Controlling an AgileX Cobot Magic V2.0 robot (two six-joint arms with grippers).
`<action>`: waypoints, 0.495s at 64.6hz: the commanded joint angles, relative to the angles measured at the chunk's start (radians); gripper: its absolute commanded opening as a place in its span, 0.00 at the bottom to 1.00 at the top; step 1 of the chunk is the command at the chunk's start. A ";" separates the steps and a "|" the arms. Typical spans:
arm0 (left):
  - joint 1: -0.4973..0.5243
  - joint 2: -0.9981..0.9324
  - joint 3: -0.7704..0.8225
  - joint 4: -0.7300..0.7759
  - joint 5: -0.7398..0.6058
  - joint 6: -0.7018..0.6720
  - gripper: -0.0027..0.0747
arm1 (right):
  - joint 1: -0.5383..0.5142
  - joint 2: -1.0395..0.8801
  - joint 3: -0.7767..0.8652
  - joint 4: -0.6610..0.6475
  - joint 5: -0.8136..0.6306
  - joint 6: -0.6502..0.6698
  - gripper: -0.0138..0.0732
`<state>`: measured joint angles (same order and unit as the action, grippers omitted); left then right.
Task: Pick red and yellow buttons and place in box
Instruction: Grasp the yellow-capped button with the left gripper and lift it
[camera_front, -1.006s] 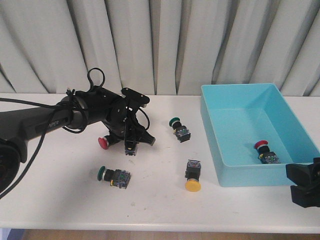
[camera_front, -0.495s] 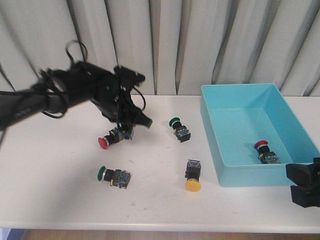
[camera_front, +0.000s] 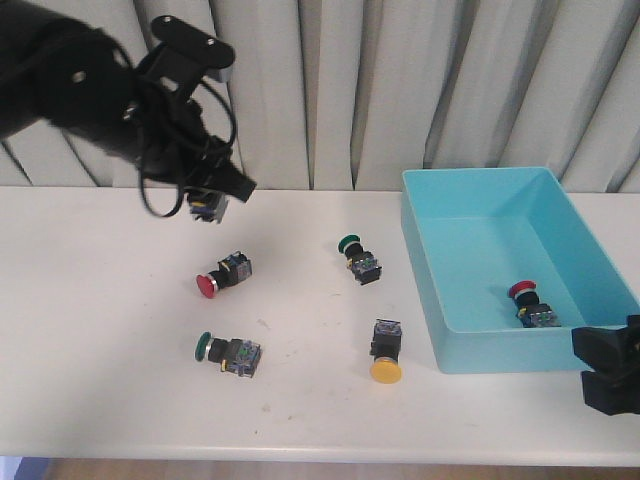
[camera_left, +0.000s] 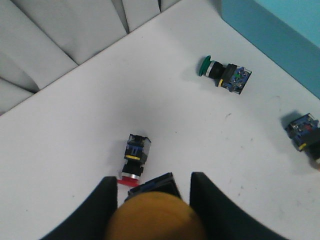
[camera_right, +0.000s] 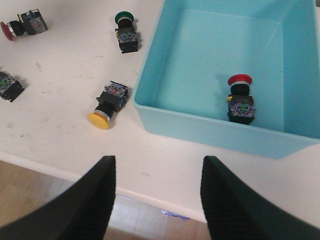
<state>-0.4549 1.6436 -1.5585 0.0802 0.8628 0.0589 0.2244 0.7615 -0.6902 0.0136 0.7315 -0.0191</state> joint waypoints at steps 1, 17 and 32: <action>0.006 -0.133 0.095 0.003 -0.095 0.003 0.27 | 0.000 -0.004 -0.028 -0.005 -0.060 -0.002 0.59; 0.050 -0.311 0.402 -0.018 -0.144 0.027 0.27 | 0.000 -0.004 -0.028 -0.005 -0.060 -0.002 0.59; 0.078 -0.343 0.530 -0.247 -0.182 0.192 0.27 | 0.000 -0.004 -0.028 -0.003 -0.060 -0.002 0.59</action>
<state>-0.3772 1.3324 -1.0284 -0.0249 0.7661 0.1582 0.2244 0.7615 -0.6902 0.0127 0.7315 -0.0189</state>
